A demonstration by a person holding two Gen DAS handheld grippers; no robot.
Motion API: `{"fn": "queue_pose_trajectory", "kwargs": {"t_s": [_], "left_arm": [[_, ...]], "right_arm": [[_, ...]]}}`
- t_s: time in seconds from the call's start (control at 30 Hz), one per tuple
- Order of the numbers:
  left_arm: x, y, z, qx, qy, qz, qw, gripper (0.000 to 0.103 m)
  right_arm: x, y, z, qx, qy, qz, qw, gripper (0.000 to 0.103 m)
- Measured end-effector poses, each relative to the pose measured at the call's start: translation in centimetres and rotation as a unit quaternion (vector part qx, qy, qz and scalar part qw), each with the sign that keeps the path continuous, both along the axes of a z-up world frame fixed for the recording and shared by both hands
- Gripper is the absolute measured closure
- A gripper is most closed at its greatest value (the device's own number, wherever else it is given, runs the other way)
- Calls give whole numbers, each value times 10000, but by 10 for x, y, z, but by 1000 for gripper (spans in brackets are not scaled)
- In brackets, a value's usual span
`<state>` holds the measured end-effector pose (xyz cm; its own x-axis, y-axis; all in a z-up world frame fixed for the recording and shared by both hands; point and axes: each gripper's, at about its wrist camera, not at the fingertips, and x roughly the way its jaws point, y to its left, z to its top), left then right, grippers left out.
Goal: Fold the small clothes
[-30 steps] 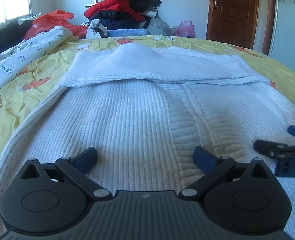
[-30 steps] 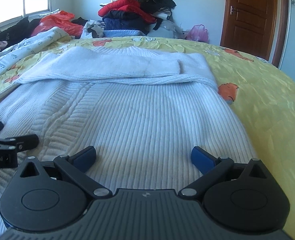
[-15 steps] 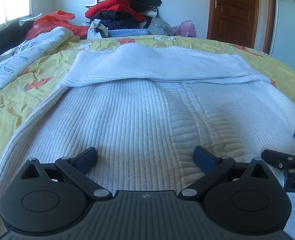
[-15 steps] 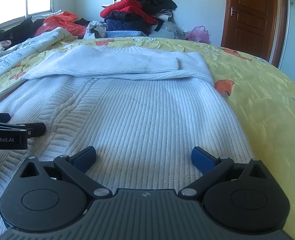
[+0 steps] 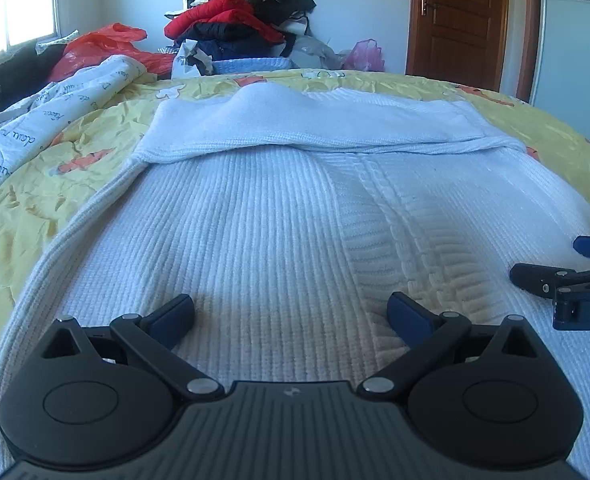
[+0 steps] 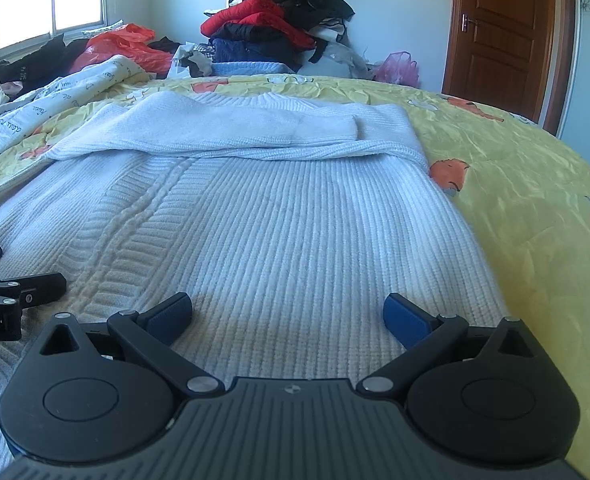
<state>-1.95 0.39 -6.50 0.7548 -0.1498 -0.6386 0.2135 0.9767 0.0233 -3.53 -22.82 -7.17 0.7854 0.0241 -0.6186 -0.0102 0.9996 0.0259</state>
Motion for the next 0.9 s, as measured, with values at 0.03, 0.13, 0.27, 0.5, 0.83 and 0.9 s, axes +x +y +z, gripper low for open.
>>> {"fn": "queue_pose_trajectory", "kwargs": {"t_s": [0.03,0.13,0.27,0.5,0.83,0.9], "left_arm": [[0,0,0,-9,1,-4,10000,0],[0,1,0,-23,0,-5,10000,0],[0,1,0,-24,2,-6,10000,0],[0,1,0,-25,2,-10,10000,0],[0,1,0,-29,1,-11,10000,0],[0,2,0,-29,1,-12,10000,0]], "right_arm": [[0,0,0,0,0,2,10000,1],[-1,1,0,-33,5,-13,10000,2],[-6,0,0,-39,3,-12,10000,2],[-13,-1,-1,1,-17,14,10000,1],[-13,-1,-1,1,-19,14,10000,1],[-12,-1,-1,-1,-19,14,10000,1]]}}
